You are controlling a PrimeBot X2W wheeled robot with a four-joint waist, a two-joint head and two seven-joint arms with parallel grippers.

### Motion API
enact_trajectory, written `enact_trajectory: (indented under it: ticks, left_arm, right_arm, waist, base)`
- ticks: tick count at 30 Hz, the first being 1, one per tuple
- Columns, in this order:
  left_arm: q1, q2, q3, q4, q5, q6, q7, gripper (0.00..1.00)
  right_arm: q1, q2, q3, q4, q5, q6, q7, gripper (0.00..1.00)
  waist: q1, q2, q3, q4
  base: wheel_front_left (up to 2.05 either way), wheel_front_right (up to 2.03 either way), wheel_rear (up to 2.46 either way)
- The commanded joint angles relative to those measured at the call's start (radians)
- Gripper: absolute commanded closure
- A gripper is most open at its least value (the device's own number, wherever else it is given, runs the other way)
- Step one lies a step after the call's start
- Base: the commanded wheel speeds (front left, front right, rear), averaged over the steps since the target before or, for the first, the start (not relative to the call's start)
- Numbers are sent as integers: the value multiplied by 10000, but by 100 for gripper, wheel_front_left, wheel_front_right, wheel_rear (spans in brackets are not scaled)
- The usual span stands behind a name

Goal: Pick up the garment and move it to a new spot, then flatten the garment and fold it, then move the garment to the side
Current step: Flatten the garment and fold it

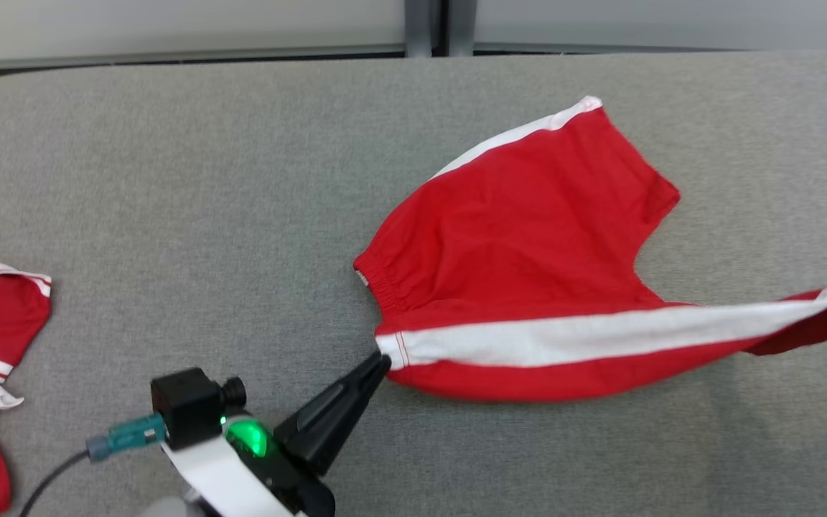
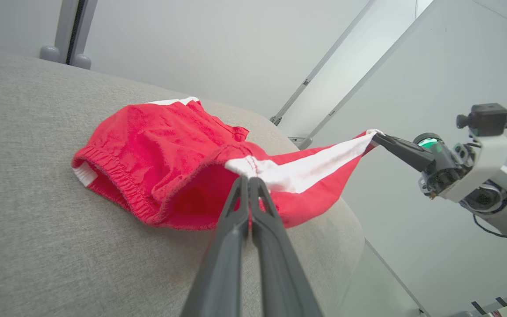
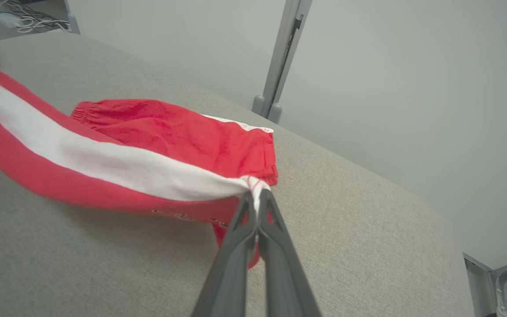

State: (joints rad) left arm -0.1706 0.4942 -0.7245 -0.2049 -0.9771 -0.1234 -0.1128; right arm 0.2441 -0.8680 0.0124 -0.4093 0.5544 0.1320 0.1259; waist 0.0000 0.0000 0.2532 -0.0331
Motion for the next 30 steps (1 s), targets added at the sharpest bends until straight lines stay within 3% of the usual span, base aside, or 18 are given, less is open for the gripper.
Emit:
enact_trajectory:
  ticks: [1, 7, 15, 23, 30]
  left_arm:
    - [-451, -50, 170, 73, -537, -74, 113, 100]
    - [-1285, -391, 297, 300, -1999, -85, 382, 100]
    - [-2654, -744, 446, 967, -3670, -77, 940, 100]
    - [-3989, -1189, 140, 1744, -4080, -78, 1445, 100]
    - [-4774, -1504, 0, 2442, -4208, -76, 1153, 100]
  right_arm:
    - [-643, -274, 139, 438, 371, -25, -230, 100]
    - [-2188, -838, 758, 1555, 951, -25, -703, 100]
    - [-5013, -1705, 2528, 2949, 1562, -25, -752, 100]
    - [-8154, -2423, 4565, 3746, 1523, -25, -365, 100]
    - [-10984, -2454, 6568, 4834, 1589, -25, -118, 100]
  waist:
    - [0, 0, 511, 352]
    - [0, 0, 1202, 751]
    - [0, 0, 2052, 1275]
    - [0, 0, 2829, 1708]
    - [0, 0, 3389, 2136]
  base:
    - [0, 0, 0]
    - [0, 0, 0]
    - [0, 0, 0]
    - [0, 0, 0]
    - [0, 0, 0]
